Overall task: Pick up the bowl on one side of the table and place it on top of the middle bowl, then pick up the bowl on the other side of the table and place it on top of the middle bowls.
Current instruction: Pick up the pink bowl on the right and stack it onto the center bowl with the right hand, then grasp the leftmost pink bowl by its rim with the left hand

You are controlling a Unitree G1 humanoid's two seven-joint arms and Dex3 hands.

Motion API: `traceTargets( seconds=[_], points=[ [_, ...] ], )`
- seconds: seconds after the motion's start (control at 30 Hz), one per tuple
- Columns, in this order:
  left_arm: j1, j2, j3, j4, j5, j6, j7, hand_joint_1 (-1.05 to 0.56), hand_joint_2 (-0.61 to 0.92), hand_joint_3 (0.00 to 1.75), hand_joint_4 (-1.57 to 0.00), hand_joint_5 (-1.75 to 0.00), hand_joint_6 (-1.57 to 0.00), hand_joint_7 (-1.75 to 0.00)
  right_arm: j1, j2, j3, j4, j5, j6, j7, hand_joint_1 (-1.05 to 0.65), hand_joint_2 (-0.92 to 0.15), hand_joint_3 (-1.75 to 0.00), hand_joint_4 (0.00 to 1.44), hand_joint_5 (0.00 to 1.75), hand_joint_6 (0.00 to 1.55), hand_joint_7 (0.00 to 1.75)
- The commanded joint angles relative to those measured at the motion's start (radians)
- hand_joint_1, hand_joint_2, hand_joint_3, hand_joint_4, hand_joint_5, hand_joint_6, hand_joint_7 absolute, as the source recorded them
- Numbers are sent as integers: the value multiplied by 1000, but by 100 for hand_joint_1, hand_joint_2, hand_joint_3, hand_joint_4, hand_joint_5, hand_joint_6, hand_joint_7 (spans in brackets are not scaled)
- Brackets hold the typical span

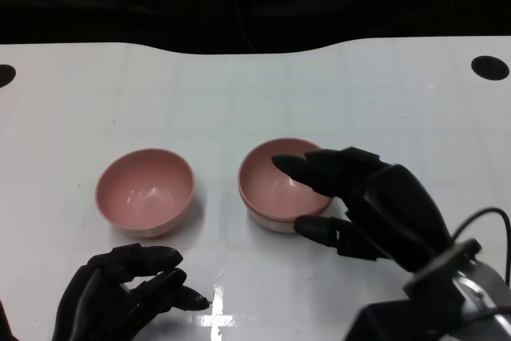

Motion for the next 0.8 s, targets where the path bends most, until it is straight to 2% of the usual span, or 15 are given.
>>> traceTargets(
  seconds=[0.03, 0.13, 0.37, 0.4, 0.43, 0.47, 0.53, 0.67, 0.8],
  points=[
    [-2, 8, 6, 9, 8, -28, 7, -45, 89, 0, -131, -48, -143, -1, 50, 4, -48, 35, 93, -106, -30, -44, -92, -18, 49, 58, 66, 6],
    [-1, 9, 4, 12, 7, -36, 3, -46, 89, 0, -130, -47, -142, -1, 90, 14, -77, 45, 182, -186, -5, -36, -92, -18, 49, 81, 74, 9],
    [-2, 5, -3, 26, 24, -80, 9, -47, 91, 0, -129, -47, -142, 0, 201, 60, -116, 16, 506, -294, 173, -16, -92, -28, 60, 103, 90, 18],
    [-3, 5, -4, 28, 26, -87, 9, -47, 91, 0, -129, -47, -141, 0, 220, 67, -122, 5, 551, -300, 200, -14, -89, -34, 63, 109, 93, 24],
    [-3, 4, -4, 28, 29, -91, 12, -47, 90, 0, -129, -48, -142, 0, 239, 73, -129, -8, 583, -301, 224, -12, -78, -57, 64, 116, 90, 41],
    [-2, 3, -5, 26, 32, -94, 18, -48, 90, 0, -129, -48, -142, 0, 255, 78, -137, -22, 607, -297, 245, -12, -71, -72, 65, 119, 84, 57],
    [0, 1, -7, 19, 40, -102, 32, -49, 90, 0, -128, -52, -142, 0, 287, 86, -151, -54, 650, -272, 288, -12, -62, -88, 67, 125, 79, 78],
    [5, -7, -7, 20, 64, -154, 50, -48, 92, 1, -120, -62, -140, 0, 357, 103, -173, -118, 751, -200, 367, -12, -57, -98, 72, 129, 81, 88],
    [14, -25, -8, 25, 92, -234, 72, -50, 92, 3, -113, -60, -133, 0, 415, 121, -201, -168, 832, -111, 431, -11, -56, -99, 79, 129, 85, 91]
  ],
)
